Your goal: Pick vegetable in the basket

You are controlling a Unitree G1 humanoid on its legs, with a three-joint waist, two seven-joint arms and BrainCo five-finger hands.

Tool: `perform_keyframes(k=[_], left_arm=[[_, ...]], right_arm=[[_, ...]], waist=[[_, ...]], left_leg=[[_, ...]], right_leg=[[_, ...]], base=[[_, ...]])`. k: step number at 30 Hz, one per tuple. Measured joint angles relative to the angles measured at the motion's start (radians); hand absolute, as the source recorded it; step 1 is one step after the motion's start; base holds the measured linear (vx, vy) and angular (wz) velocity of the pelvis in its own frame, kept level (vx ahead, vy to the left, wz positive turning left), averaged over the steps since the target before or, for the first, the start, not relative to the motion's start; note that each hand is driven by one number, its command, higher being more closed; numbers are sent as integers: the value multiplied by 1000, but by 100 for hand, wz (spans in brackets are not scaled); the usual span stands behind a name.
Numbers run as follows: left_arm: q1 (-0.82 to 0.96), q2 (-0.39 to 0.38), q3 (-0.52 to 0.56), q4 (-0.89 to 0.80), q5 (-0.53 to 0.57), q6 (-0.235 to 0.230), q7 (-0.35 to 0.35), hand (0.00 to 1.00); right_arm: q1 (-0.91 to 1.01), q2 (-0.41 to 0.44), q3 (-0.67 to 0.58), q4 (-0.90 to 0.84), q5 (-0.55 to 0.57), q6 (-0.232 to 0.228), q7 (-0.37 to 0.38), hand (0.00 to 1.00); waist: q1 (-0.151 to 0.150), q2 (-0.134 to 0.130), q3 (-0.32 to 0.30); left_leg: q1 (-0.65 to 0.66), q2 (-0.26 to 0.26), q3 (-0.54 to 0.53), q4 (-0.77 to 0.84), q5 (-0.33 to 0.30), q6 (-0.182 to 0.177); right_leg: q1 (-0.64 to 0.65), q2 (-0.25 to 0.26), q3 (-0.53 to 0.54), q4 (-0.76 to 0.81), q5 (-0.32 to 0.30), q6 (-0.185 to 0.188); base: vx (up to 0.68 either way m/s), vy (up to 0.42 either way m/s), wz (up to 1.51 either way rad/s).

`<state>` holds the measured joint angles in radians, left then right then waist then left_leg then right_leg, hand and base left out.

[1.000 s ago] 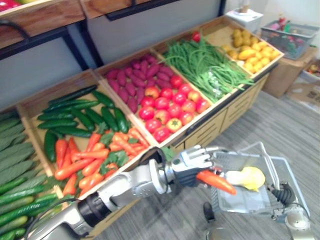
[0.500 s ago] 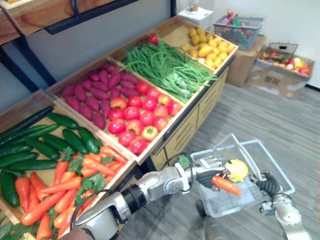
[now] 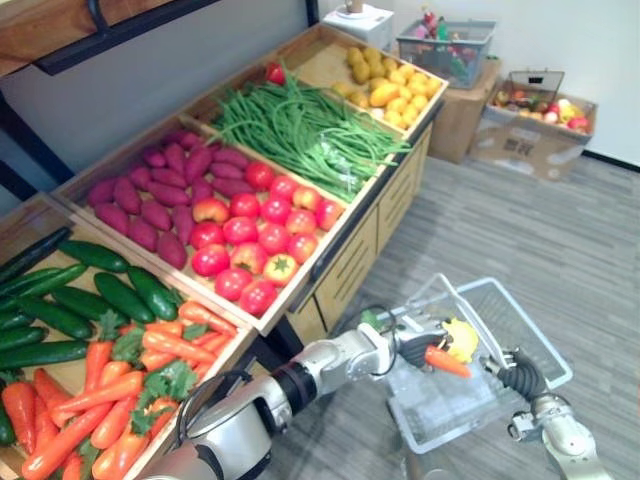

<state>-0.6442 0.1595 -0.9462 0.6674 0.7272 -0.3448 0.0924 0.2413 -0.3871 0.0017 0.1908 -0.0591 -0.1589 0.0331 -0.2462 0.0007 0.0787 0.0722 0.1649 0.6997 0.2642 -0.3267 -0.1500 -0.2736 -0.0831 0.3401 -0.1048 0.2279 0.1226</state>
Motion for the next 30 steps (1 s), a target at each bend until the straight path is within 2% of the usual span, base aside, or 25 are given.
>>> perform_keyframes(k=[5,6,12,25,27,30], left_arm=[[-41,-46,1,58,35,30,21,100],[-41,-48,1,58,35,30,22,0],[-41,-82,-1,96,39,30,22,0],[-39,-79,-31,95,38,26,11,0],[-40,-72,-29,85,37,26,10,0],[-39,-7,-14,-62,36,23,8,0]], right_arm=[[11,1,6,0,1,-8,0,100],[13,1,6,-1,1,-9,0,100],[21,3,6,-18,1,-16,-1,100],[21,12,5,-17,1,-17,-3,100],[21,13,4,-10,1,-17,-3,100],[16,36,-30,56,-3,-21,-7,100]], waist=[[-1,-3,2],[-1,-3,2],[-3,-5,4],[-3,-7,5],[0,-8,6],[8,-13,9]], left_leg=[[0,-2,0,-3,0,0],[0,-2,0,-4,0,0],[0,-7,-1,-15,0,0],[2,-22,-44,-35,1,2],[1,-24,-62,-37,1,3],[-2,-24,-107,-37,6,11]], right_leg=[[-3,1,2,0,0,0],[-3,1,2,0,0,0],[-7,0,3,0,-1,0],[-1,-9,-7,0,2,4],[5,-14,-16,0,2,5],[27,-29,-53,0,1,15]], base=[[14,-40,-2],[5,-55,-1],[2,-46,-1],[7,-39,3],[-7,-46,14],[-22,-57,38]])
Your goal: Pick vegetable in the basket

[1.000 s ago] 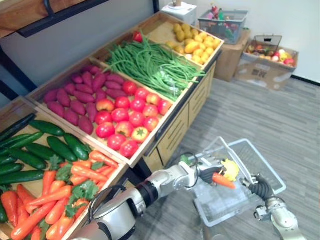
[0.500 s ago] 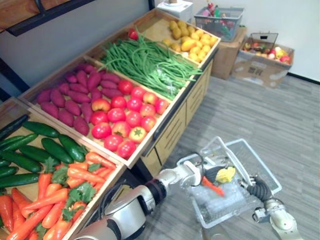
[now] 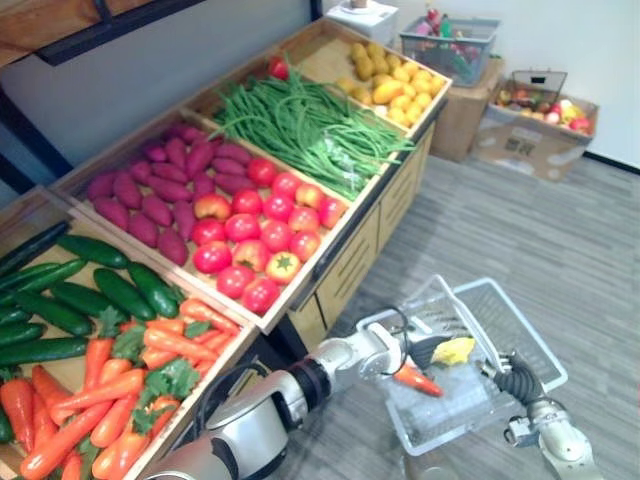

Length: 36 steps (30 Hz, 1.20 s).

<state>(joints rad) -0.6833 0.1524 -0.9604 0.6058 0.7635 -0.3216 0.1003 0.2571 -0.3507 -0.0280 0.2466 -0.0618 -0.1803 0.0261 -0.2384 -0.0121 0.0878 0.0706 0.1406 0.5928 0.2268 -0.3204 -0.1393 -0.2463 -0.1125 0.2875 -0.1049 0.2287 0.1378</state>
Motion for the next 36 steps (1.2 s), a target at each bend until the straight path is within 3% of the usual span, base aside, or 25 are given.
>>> perform_keyframes(k=[6,8,11,15,18,21,23,25,30,31,33,36], left_arm=[[75,180,218,-454,-17,-12,13,0],[184,251,315,-606,-52,-28,16,0],[492,335,565,-860,-94,-40,56,0],[728,311,724,-964,-133,-40,94,0],[893,218,793,-991,-155,-44,101,0],[1000,83,874,-915,-174,-49,149,0],[1036,-21,965,-762,-249,-40,205,0],[1058,-73,1032,-633,-311,-24,227,0],[1059,-93,1130,-252,-330,-11,310,0],[1047,-103,1168,-146,-332,6,330,0],[1034,-122,1243,-20,-370,27,353,0],[999,-132,1429,208,-451,94,417,0]], right_arm=[[0,65,-128,184,-19,2,-52,100],[0,79,-156,239,-22,2,-68,100],[-1,99,-209,360,-57,5,-97,100],[-16,109,-238,469,-59,7,-113,100],[-32,137,-280,566,-59,8,-134,100],[-40,141,-305,639,-58,8,-153,100],[-40,144,-330,685,-56,8,-173,100],[-41,144,-340,713,-56,8,-184,100],[-40,180,-352,732,-46,10,-217,100],[-41,187,-356,747,-46,8,-227,100],[-37,197,-358,757,-46,8,-239,100],[-44,213,-380,791,-45,5,-264,100]], waist=[[61,0,-1],[73,-1,-4],[117,-10,-13],[152,-15,-19],[179,-30,-31],[201,-22,-54],[215,-14,-69],[217,-11,-74],[222,-17,-84],[222,-8,-93],[224,-22,-87],[225,-20,-102]], left_leg=[[-26,-7,-117,2,17,20],[-34,-8,-153,1,25,22],[-52,-13,-206,1,37,23],[-62,-19,-265,-6,50,29],[-71,-32,-318,-16,62,34],[-84,-34,-358,-16,69,38],[-91,-40,-391,-33,85,38],[-94,-40,-418,-40,94,38],[-81,-40,-455,-88,129,32],[-79,-40,-464,-95,136,32],[-63,-41,-468,-114,144,30],[-50,-40,-467,-140,151,23]], right_leg=[[53,-36,-105,0,-14,14],[67,-45,-143,0,-19,14],[80,-54,-198,0,-22,15],[110,-66,-259,0,-25,9],[133,-85,-313,0,-43,8],[148,-91,-356,0,-50,-4],[155,-97,-391,0,-54,-9],[166,-98,-419,0,-60,-15],[185,-97,-461,-1,-66,-9],[190,-97,-472,-1,-68,-11],[200,-98,-476,-2,-76,-10],[201,-96,-480,-7,-79,-9]], base=[[-42,-57,54],[-18,-52,58],[-10,-44,41],[-13,-36,48],[-35,-34,49],[-20,-32,42],[-13,-37,42],[-14,-37,36],[-17,-51,25],[-20,-51,19],[-11,-37,10],[-7,-25,0]])
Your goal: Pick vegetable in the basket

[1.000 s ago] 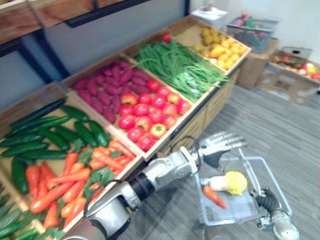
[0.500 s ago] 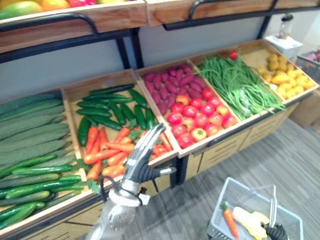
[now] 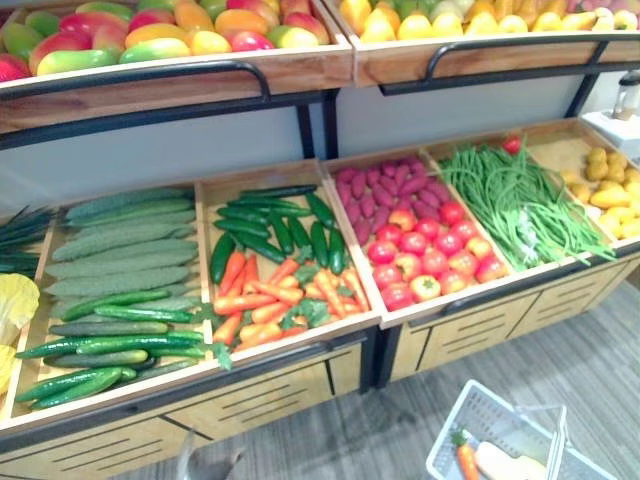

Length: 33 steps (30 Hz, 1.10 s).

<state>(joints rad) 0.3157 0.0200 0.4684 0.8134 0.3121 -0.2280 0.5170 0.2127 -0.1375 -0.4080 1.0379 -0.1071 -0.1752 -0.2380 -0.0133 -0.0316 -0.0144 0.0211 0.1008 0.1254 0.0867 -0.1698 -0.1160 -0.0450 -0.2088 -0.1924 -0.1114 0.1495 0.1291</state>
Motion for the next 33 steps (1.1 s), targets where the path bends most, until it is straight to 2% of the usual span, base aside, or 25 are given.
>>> perform_keyframes(k=[2,5,6,8,9,11,16,21,24,26,27,28,29,30,31,32,33], left_arm=[[-7,1,59,99,-73,40,34,0],[-8,1,81,208,-75,89,35,0],[-8,1,80,217,-75,91,30,0],[-17,1,75,263,-115,118,-67,0],[-17,1,67,263,-115,124,-85,0],[-29,3,24,263,-114,121,-155,0],[-62,11,-63,261,-152,112,-248,0],[-71,25,-111,261,-152,106,-279,0],[-109,33,-138,259,-150,106,-288,0],[-140,52,-173,259,-144,106,-289,0],[-154,68,-191,259,-142,106,-288,0],[-172,82,-195,257,-140,106,-286,0],[-171,79,-191,246,-140,105,-285,0],[-176,80,-189,237,-139,103,-285,0],[-179,80,-193,208,-139,102,-286,0],[-178,82,-197,189,-140,101,-286,0],[-172,80,-197,188,-140,102,-286,0]], right_arm=[[-6,3,-20,21,0,0,-11,100],[-16,1,-29,42,-1,4,-26,100],[-16,1,-29,42,-1,4,-26,100],[-30,-1,-29,44,-3,21,-22,100],[-33,-2,-29,48,-3,23,-22,100],[-40,-3,-29,54,-8,29,-18,100],[-56,-6,-46,74,-12,42,-2,100],[-63,-6,-57,76,-12,57,8,100],[-78,-5,-57,58,-11,60,10,100],[-88,-2,-52,20,-11,55,14,100],[-91,1,-39,16,-11,56,15,100],[-91,4,-12,6,-10,57,15,100],[-109,10,16,-13,-9,57,17,100],[-125,15,21,-20,-9,57,19,100],[-125,16,20,-25,-8,60,26,100],[-122,15,14,-25,-2,60,26,100],[-122,15,13,-23,-2,60,26,100]], waist=[[1,3,-1],[-1,3,0],[-1,3,0],[-2,3,1],[-4,3,2],[-5,1,2],[-11,4,5],[-12,6,19],[-14,8,69],[-13,-1,98],[-15,-13,110],[-15,-28,122],[-1,-1,129],[-14,-3,146],[-12,1,163],[-12,2,180],[-12,3,182]], left_leg=[[3,0,1,-4,2,-2],[29,-1,12,-32,15,2],[32,0,14,-33,15,2],[51,3,37,-38,12,0],[55,3,42,-43,12,0],[60,4,61,-48,6,-9],[80,16,98,-47,-4,-11],[123,28,152,-37,-23,-18],[117,35,176,41,-62,-9],[76,35,227,105,-104,5],[64,33,255,131,-119,9],[54,31,304,164,-136,27],[54,64,377,158,-128,45],[53,70,393,161,-123,51],[55,76,436,149,-110,51],[80,79,474,130,-92,58],[93,81,494,120,-84,57]], right_leg=[[0,-1,1,0,1,1],[7,2,11,0,1,6],[8,2,12,0,1,6],[8,8,36,0,0,7],[8,9,39,0,0,6],[-1,12,56,0,-2,4],[-6,29,89,0,-4,7],[-3,52,141,5,-3,7],[-27,60,187,56,-3,7],[-108,66,252,125,0,10],[-129,65,270,132,15,27],[-151,71,271,120,74,25],[-163,88,229,55,175,15],[-174,86,148,131,120,-22],[-224,51,-39,395,-92,-130],[-224,6,-153,605,-212,-148],[-212,-12,-192,666,-242,-158]], base=[[0,0,0],[20,-14,-6],[6,-10,-15],[9,-6,-27],[3,-6,-28],[-6,-6,-22],[18,-14,-22],[50,-16,-33],[-20,12,-48],[-165,52,-84],[-246,75,-99],[-298,87,-140],[-257,44,-129],[-252,17,-117],[-183,5,-80],[-155,31,-79],[-101,33,-88]])
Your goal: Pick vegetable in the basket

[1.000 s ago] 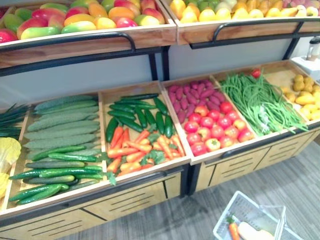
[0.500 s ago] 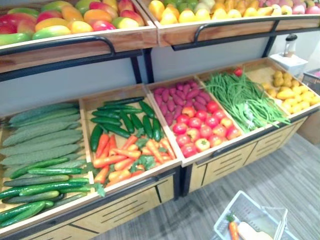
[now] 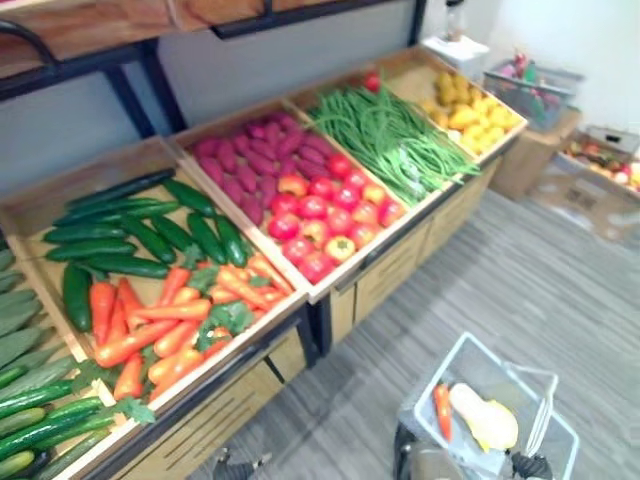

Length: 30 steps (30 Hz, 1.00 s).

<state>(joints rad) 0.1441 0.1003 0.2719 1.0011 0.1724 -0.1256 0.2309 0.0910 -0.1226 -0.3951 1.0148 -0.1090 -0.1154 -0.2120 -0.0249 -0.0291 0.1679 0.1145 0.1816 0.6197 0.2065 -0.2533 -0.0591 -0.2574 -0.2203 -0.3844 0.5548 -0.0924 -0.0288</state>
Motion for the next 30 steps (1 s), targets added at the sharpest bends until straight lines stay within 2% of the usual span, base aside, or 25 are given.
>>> perform_keyframes(k=[2,3,4,5,6,7,8,9,11,12,13,15,16,18,19,20,21,22,23,25,26,27,28,30], left_arm=[[40,-11,1,-4,-1,4,-2,0],[46,-12,2,-4,-2,4,-4,0],[48,-10,22,-2,-3,6,-7,0],[48,-21,30,-2,-4,7,-11,0],[51,-34,32,-2,-4,6,-16,0],[45,-51,32,-2,-4,3,-18,0],[31,-54,31,-5,-5,1,-18,0],[15,-28,23,-6,-5,-2,-19,0],[-10,-16,26,16,-7,6,-17,0],[-5,-28,25,20,-7,6,-15,0],[-3,-24,24,14,-6,4,-12,0],[-3,-27,3,13,-6,3,-8,0],[-4,-38,0,10,-6,3,-3,0],[-3,-40,1,4,-9,4,1,0],[3,-41,3,-9,-15,2,5,0],[10,-49,8,-16,-17,1,11,0],[16,-53,11,-17,-31,-3,16,0],[27,-58,11,-16,-51,-3,27,0],[35,-59,10,-15,-51,-4,31,0],[41,-65,7,-14,-52,-12,31,0],[46,-74,8,-14,-52,-17,30,0],[44,-71,10,-14,-52,-18,29,0],[43,-62,8,-14,-51,-19,30,0],[47,-56,9,-6,-50,-18,30,0]], right_arm=[[1,1,1,6,-1,0,2,100],[-1,1,1,14,-1,0,2,100],[-10,-1,-2,20,0,1,2,100],[-11,-5,-6,21,-1,1,2,100],[-17,-7,-12,27,-1,2,1,100],[-35,-4,-22,31,-4,5,2,100],[-40,-5,-28,31,-8,7,3,100],[-36,-4,-27,32,-8,14,-1,100],[-47,-10,-17,34,-9,21,-2,100],[-45,-9,1,31,-9,21,-3,100],[-39,-7,10,30,-9,20,-10,100],[-19,-15,10,30,-9,20,-21,100],[-8,-26,7,29,-9,20,-24,100],[3,-26,1,29,-9,17,-23,100],[14,-29,3,27,-9,15,-23,100],[5,-41,12,27,-8,16,-24,100],[-5,-47,13,28,-9,16,-24,100],[-22,-58,27,28,-9,15,-23,100],[-23,-66,51,28,-10,14,-22,100],[-4,-66,59,26,-10,13,-19,100],[9,-67,57,20,-10,13,-19,100],[9,-58,56,20,-9,13,-18,100],[16,-52,58,13,-10,8,-16,100],[14,-56,57,13,-10,8,-17,100]], waist=[[2,-8,0],[3,-16,0],[3,-29,3],[3,-27,6],[9,-4,3],[18,33,-14],[8,20,-9],[1,-28,-1],[2,-1,17],[-3,9,17],[-1,0,23],[-7,11,20],[-7,26,23],[-4,25,24],[0,17,27],[7,15,27],[11,14,27],[18,15,28],[21,17,27],[28,33,24],[30,54,15],[34,54,11],[33,34,3],[41,26,5]], left_leg=[[30,6,90,-7,14,-3],[37,5,113,4,15,-5],[43,2,143,29,17,-4],[35,10,154,27,20,0],[19,27,168,16,38,30],[-12,71,181,14,65,20],[-26,72,193,32,66,16],[-31,47,224,63,70,9],[-46,123,251,131,71,-6],[-60,179,251,197,95,-2],[-54,192,232,183,80,-26],[-41,193,217,131,93,-35],[-39,193,218,110,173,-34],[-33,194,173,163,195,-48],[-72,181,54,219,203,-35],[-99,105,-131,205,177,-41],[-105,60,-213,181,165,-40],[-111,-13,-341,130,144,-42],[-111,-57,-423,78,131,-49],[-111,-66,-480,-11,130,-52],[-98,-57,-500,-67,82,-37],[-94,-71,-488,-77,84,-29],[-114,-92,-477,-77,80,-20],[-111,-122,-452,-69,72,-1]], right_leg=[[59,-73,-72,94,-62,12],[67,-88,-81,85,-70,17],[71,-68,-105,46,-75,19],[77,-34,-99,2,-67,21],[105,50,-50,-157,-32,27],[103,79,-16,-209,-52,31],[81,39,-19,-108,-108,34],[92,-48,-19,-75,-166,98],[128,36,5,-200,-134,96],[167,88,19,-281,-90,67],[197,108,39,-318,-75,48],[221,124,50,-330,-71,42],[230,139,68,-332,-71,42],[239,140,119,-345,-67,45],[252,135,158,-371,-52,52],[245,119,212,-391,-38,67],[236,113,249,-403,-32,76],[224,111,318,-433,-12,75],[226,111,357,-463,7,80],[233,125,383,-488,33,100],[227,141,392,-506,46,120],[229,133,394,-521,55,129],[233,111,385,-550,71,132],[229,80,394,-567,89,141]], base=[[-80,-23,-98],[-50,-77,-110],[-57,-93,-97],[-101,-127,-130],[-142,-253,-128],[-87,-249,-111],[-50,-281,-76],[-13,-177,-64],[-42,-277,-76],[-40,-290,-72],[-20,-176,-61],[-59,-104,-38],[-82,-69,-54],[-73,-29,-62],[-65,15,-83],[-65,57,-100],[-77,128,-138],[-63,164,-146],[-52,166,-132],[-49,214,-77],[-36,254,-53],[51,332,-30],[97,281,-22],[113,247,-25]])
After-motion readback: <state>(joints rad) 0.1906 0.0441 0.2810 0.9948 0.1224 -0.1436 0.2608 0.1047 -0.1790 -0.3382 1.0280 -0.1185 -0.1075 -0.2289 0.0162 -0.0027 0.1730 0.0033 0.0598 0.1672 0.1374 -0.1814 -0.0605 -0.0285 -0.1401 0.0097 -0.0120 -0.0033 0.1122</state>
